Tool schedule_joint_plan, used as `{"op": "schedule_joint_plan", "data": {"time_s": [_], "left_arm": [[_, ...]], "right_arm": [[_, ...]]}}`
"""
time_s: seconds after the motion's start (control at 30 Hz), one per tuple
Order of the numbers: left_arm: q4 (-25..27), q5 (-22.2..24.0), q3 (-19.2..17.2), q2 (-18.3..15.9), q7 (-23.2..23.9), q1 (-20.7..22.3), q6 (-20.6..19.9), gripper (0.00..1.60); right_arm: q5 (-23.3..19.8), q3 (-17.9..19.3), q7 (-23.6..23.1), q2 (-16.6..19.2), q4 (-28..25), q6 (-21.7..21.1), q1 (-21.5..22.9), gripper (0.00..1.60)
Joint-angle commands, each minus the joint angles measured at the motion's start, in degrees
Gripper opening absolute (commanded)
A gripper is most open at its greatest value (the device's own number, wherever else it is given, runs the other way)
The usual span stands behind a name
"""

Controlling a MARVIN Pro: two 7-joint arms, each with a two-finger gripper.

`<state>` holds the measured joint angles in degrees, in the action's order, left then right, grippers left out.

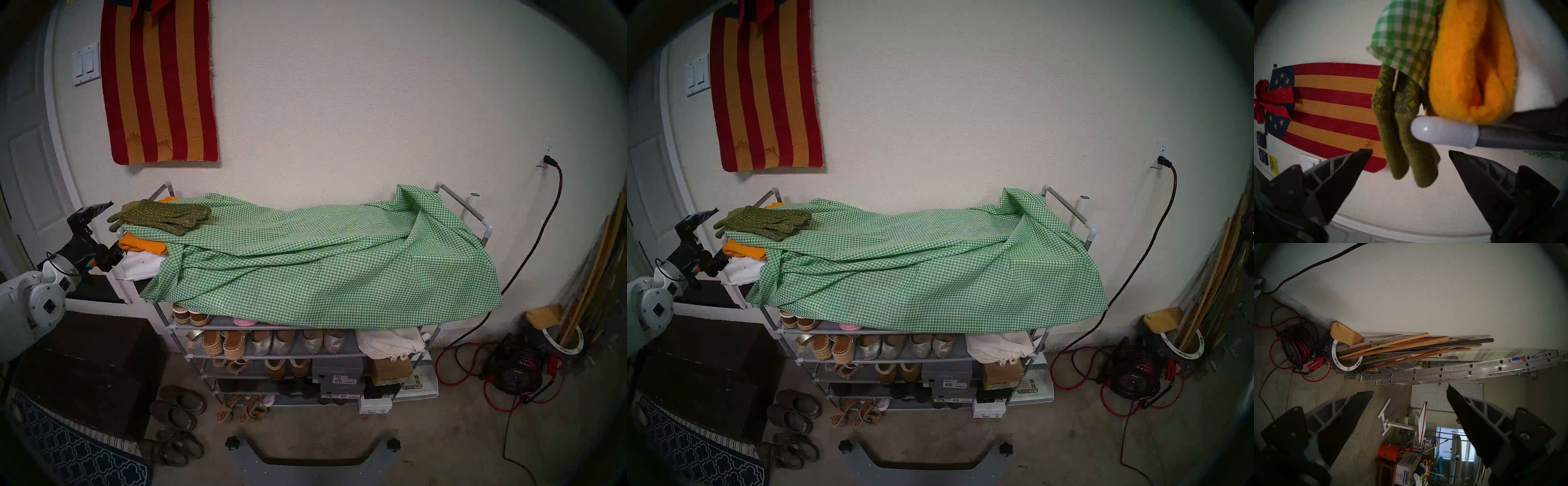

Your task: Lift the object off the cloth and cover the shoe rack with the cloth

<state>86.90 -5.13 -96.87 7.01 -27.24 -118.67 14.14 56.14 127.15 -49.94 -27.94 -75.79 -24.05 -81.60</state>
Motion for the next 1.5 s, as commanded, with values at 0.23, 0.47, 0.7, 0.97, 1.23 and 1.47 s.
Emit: {"op": "schedule_joint_plan", "data": {"time_s": [0.23, 0.47, 0.7, 0.97, 1.23, 1.47], "left_arm": [[1.1, 1.8, 3.6, -0.8, 2.9, 7.8, -1.2, 1.60], [0.5, 1.2, 7.9, -0.8, 4.3, 11.8, -0.8, 1.51], [-0.3, -0.4, 10.3, 1.2, 5.1, 15.3, -2.0, 0.00], [-2.2, -0.1, 11.4, 5.5, 6.7, 21.9, -3.8, 0.00], [-2.8, -0.7, 10.6, 6.2, 4.6, 23.2, -3.6, 0.00], [-4.6, -0.4, 10.3, 6.9, 3.6, 24.3, -4.6, 0.00]], "right_arm": [[0.1, 0.0, 0.0, 0.1, 0.0, 0.0, 0.0, 1.60], [0.1, 0.0, 0.0, 0.1, 0.0, 0.0, 0.0, 1.60], [0.1, 0.0, 0.0, 0.1, 0.0, 0.0, 0.0, 1.60], [0.1, 0.0, 0.0, 0.1, 0.0, 0.0, 0.0, 1.60], [0.1, 0.0, 0.0, 0.1, 0.0, 0.0, 0.0, 1.60], [0.1, 0.0, 0.0, 0.1, 0.0, 0.0, 0.0, 1.60]]}}
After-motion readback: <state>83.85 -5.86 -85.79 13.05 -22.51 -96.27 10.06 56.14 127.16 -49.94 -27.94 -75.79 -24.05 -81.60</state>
